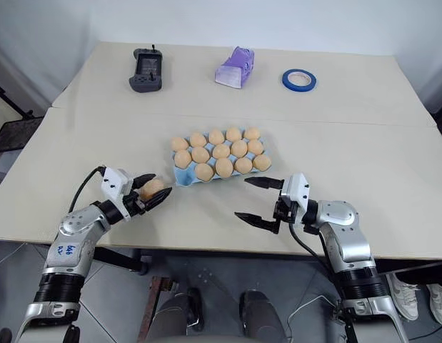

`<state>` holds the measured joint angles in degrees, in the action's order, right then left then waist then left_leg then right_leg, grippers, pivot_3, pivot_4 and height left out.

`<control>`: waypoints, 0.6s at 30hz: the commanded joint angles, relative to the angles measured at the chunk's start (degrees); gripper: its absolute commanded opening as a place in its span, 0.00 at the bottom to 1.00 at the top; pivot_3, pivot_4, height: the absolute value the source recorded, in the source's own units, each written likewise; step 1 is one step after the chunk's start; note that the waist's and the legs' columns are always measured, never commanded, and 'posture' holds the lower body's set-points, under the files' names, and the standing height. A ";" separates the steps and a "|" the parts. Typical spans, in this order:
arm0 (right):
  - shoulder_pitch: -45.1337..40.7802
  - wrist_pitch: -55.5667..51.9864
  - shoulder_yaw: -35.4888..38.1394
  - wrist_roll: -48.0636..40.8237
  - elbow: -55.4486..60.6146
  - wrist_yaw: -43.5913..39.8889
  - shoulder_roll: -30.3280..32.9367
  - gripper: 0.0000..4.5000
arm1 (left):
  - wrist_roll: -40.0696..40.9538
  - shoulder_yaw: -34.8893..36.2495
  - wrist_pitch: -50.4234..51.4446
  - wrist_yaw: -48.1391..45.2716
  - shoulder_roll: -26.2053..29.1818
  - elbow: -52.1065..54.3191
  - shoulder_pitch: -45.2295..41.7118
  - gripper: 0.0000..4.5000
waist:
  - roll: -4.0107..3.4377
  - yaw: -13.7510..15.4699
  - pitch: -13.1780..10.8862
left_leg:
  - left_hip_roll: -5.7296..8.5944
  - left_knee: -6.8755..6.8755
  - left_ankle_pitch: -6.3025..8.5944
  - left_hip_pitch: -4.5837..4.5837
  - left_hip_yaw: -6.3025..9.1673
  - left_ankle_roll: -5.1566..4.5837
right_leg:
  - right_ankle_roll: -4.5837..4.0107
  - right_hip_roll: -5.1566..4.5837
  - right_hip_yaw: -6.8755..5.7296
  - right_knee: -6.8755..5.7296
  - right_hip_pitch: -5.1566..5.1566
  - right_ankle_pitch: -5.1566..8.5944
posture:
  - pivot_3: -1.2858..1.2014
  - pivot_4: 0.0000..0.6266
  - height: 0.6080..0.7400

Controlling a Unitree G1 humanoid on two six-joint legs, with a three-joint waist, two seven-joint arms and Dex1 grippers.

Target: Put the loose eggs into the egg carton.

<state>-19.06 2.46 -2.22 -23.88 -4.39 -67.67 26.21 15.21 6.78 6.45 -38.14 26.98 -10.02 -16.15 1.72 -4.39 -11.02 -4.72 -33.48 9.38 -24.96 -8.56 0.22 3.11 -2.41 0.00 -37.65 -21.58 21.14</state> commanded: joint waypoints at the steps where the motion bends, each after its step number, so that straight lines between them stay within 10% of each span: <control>1: 0.31 0.84 0.98 0.03 2.11 1.16 0.36 1.00 | 4.13 1.86 0.12 -3.08 0.75 5.66 0.07 0.52 | 0.00 0.03 0.00 | 0.00 -0.04 0.00 0.00 0.00 0.00 | 0.00 0.00 -0.01 -0.05 0.00 0.00 | 0.52 0.24 1.00; 3: 0.49 0.72 1.00 0.12 2.34 1.49 0.48 1.00 | 5.03 1.37 1.16 -4.36 1.16 7.36 -0.50 0.40 | 0.00 0.07 0.00 | 0.00 -0.07 0.00 0.00 0.01 0.00 | 0.00 -0.01 -0.01 -0.09 0.01 0.00 | 0.52 0.24 1.00; 16: 1.78 0.61 1.40 0.72 4.04 3.97 0.74 1.00 | -1.36 -6.45 -2.36 -5.77 -3.82 -7.67 -17.34 0.40 | 0.00 1.45 0.00 | 0.02 -0.31 0.01 -0.04 0.02 -0.04 | 0.05 0.01 -0.01 -0.14 0.04 -0.03 | 0.52 0.24 1.00; 18: 2.01 0.76 1.38 0.81 4.32 4.37 0.66 1.00 | -0.31 -6.43 -2.52 -7.53 -4.84 -9.33 -18.00 0.53 | 0.00 1.24 0.00 | 0.01 -0.34 0.03 -0.08 0.01 -0.09 | 0.07 0.00 0.01 -0.13 0.02 -0.04 | 0.52 0.24 1.00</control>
<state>-17.37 2.45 -1.90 -22.67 -2.33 -63.82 26.42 14.31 0.13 5.56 -44.25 22.51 -18.95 -33.43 1.72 -3.15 -11.03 -4.71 -33.81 9.41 -25.04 -8.57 0.12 3.19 -2.40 0.02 -37.78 -21.57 21.10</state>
